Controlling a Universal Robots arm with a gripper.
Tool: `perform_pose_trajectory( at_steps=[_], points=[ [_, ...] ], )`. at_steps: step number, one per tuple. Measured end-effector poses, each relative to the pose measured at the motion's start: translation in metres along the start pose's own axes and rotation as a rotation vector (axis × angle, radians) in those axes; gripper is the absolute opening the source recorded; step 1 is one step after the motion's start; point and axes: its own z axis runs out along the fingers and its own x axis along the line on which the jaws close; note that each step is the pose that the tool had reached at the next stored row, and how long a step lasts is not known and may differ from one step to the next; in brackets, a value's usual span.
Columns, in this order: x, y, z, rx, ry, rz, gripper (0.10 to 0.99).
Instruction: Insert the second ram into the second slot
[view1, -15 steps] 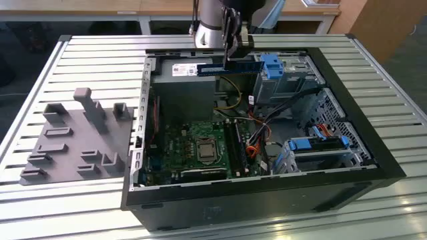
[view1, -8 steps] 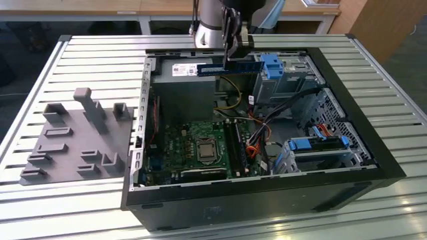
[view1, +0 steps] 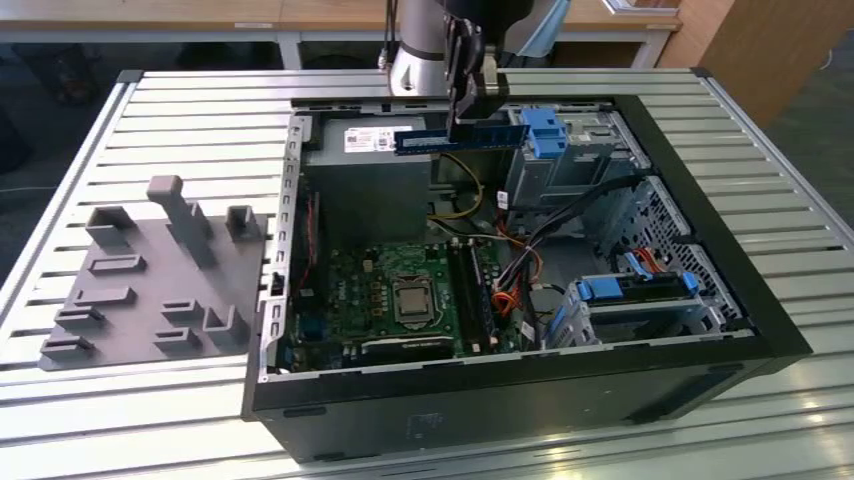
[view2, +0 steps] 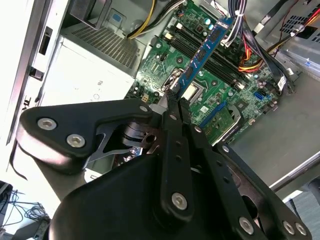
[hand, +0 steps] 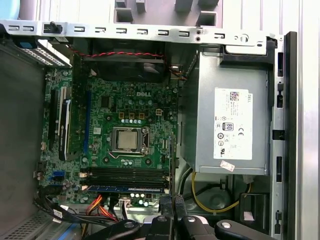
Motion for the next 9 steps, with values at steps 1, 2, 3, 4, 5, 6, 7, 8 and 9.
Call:
perform_pose_trajectory(
  at_steps=[1, 2, 3, 4, 5, 6, 7, 8, 9],
  points=[
    [0.0000, 0.0000, 0.0000, 0.000, 0.0000, 0.000, 0.133],
    [0.0001, 0.0000, -0.0001, 0.000, 0.0001, 0.001, 0.133],
    [0.0001, 0.0000, 0.0000, 0.000, 0.0000, 0.002, 0.133],
    [0.0001, 0.0000, 0.0000, 0.000, -0.0001, 0.003, 0.133],
    [0.0001, 0.0000, 0.0000, 0.000, -0.0001, 0.003, 0.133],
    [0.0001, 0.0000, 0.0000, 0.000, -0.0001, 0.004, 0.133],
    [0.0001, 0.0000, 0.0000, 0.000, -0.0002, 0.005, 0.133],
    [0.0001, 0.0000, 0.0000, 0.000, -0.0002, 0.007, 0.133],
    [0.0001, 0.0000, 0.0000, 0.000, -0.0002, 0.008, 0.133]
  ],
)
